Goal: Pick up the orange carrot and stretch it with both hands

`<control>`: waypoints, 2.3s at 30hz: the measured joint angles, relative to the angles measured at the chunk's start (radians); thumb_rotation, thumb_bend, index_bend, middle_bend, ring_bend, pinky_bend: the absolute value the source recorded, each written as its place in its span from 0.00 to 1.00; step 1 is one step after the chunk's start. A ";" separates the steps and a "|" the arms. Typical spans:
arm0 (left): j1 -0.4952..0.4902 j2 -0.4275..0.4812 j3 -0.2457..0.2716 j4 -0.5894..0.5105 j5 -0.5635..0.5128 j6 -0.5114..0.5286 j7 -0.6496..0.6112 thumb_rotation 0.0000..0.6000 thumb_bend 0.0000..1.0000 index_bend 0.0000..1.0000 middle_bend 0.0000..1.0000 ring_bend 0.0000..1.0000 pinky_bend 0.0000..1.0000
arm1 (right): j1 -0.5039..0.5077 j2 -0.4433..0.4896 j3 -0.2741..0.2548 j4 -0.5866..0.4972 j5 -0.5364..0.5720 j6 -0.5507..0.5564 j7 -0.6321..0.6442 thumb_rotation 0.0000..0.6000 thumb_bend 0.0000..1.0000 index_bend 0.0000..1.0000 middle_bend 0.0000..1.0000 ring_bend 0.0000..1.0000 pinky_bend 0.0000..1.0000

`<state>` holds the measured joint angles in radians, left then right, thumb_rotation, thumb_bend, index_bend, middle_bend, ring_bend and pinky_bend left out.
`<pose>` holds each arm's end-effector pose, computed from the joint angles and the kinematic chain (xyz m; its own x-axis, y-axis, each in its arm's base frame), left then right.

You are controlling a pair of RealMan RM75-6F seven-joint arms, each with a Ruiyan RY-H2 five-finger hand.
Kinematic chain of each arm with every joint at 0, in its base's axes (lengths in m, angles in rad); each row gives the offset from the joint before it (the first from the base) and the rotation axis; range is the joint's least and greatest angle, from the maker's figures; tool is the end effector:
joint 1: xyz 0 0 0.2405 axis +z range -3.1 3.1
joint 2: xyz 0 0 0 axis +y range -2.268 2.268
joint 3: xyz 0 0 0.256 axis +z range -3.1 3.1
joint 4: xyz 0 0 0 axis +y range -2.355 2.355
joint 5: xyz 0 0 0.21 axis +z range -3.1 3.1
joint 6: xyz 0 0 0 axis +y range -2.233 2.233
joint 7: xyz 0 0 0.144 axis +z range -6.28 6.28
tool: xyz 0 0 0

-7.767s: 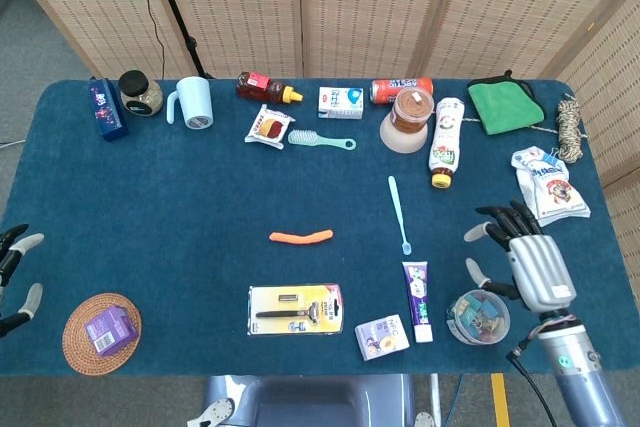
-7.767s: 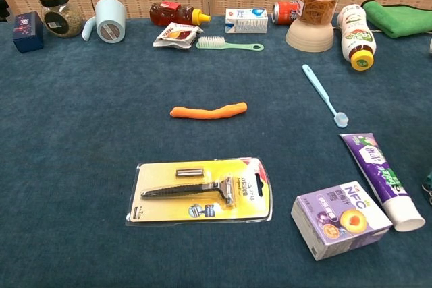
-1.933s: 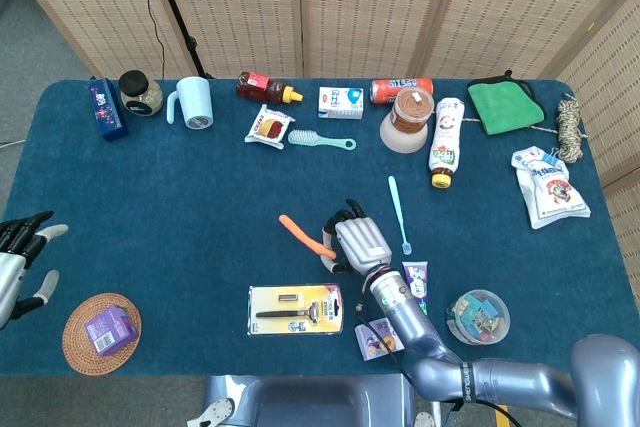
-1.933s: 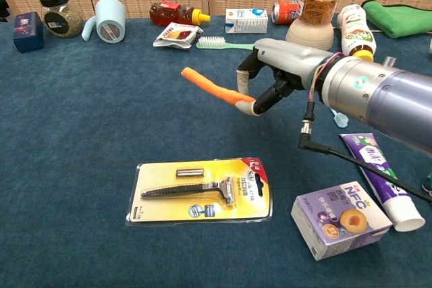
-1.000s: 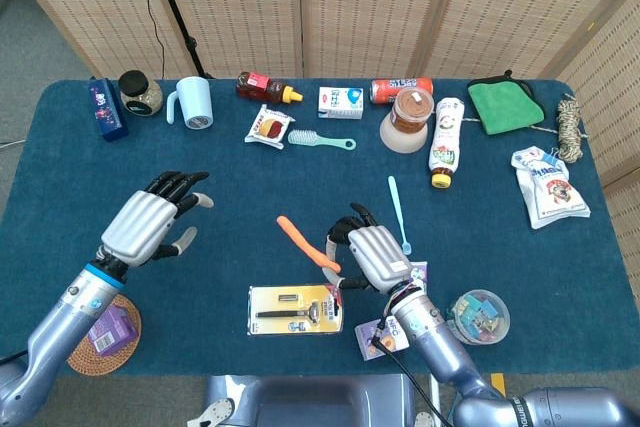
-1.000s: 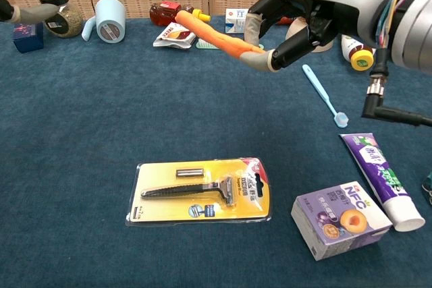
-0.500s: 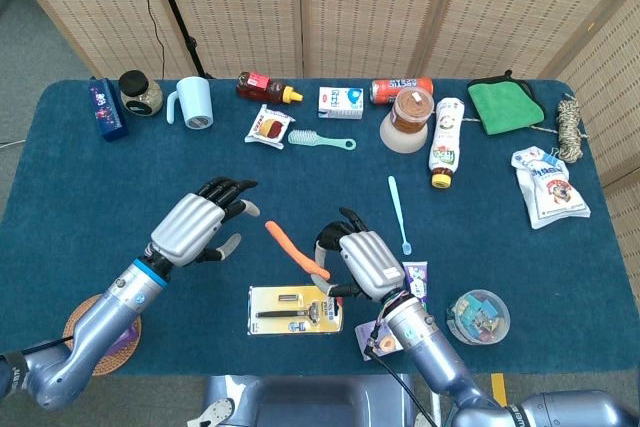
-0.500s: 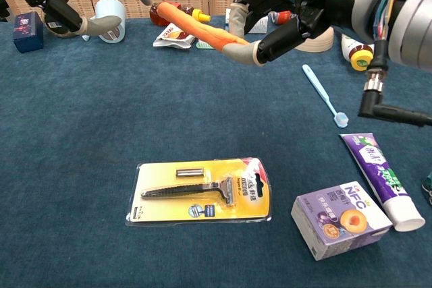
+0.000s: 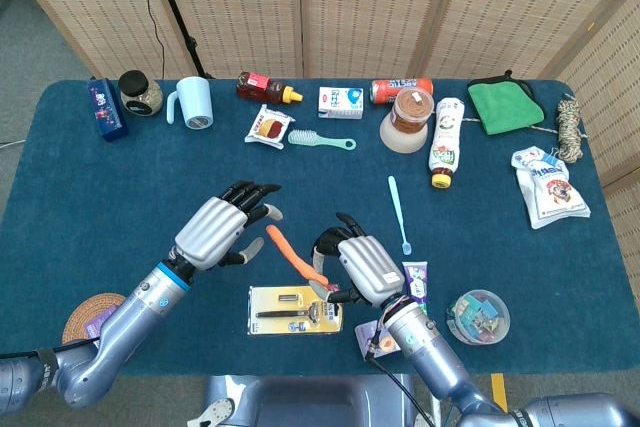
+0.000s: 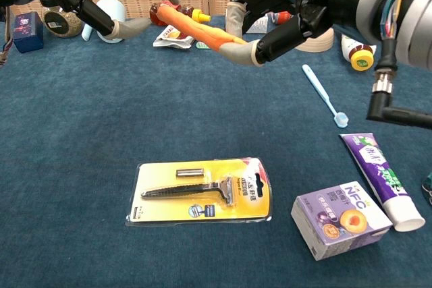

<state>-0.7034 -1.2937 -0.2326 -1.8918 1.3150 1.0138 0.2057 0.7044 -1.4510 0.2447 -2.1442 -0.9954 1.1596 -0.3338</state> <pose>-0.0781 0.3022 0.0568 0.2719 0.2294 0.9346 0.8231 -0.5586 -0.1024 -0.0394 -0.2583 0.0336 -0.0418 -0.4227 0.9053 -0.9204 -0.3363 -0.1995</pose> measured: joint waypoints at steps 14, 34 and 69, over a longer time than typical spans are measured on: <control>-0.024 -0.049 0.000 0.011 -0.033 0.005 -0.008 1.00 0.42 0.38 0.12 0.13 0.11 | 0.002 0.016 -0.003 -0.020 0.005 -0.012 0.025 1.00 0.42 0.73 0.40 0.25 0.00; -0.043 -0.076 0.006 0.013 -0.076 0.012 -0.004 1.00 0.43 0.48 0.15 0.16 0.11 | 0.005 0.026 -0.004 -0.028 0.018 -0.010 0.045 1.00 0.42 0.73 0.40 0.26 0.00; -0.057 -0.016 -0.021 -0.008 -0.130 0.033 -0.001 1.00 0.54 0.70 0.26 0.23 0.11 | -0.011 0.099 0.003 -0.022 0.025 -0.036 0.131 1.00 0.44 0.75 0.43 0.30 0.02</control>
<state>-0.7606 -1.3102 -0.2539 -1.8998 1.1854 1.0464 0.2045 0.6933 -1.3517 0.2478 -2.1666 -0.9700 1.1239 -0.2032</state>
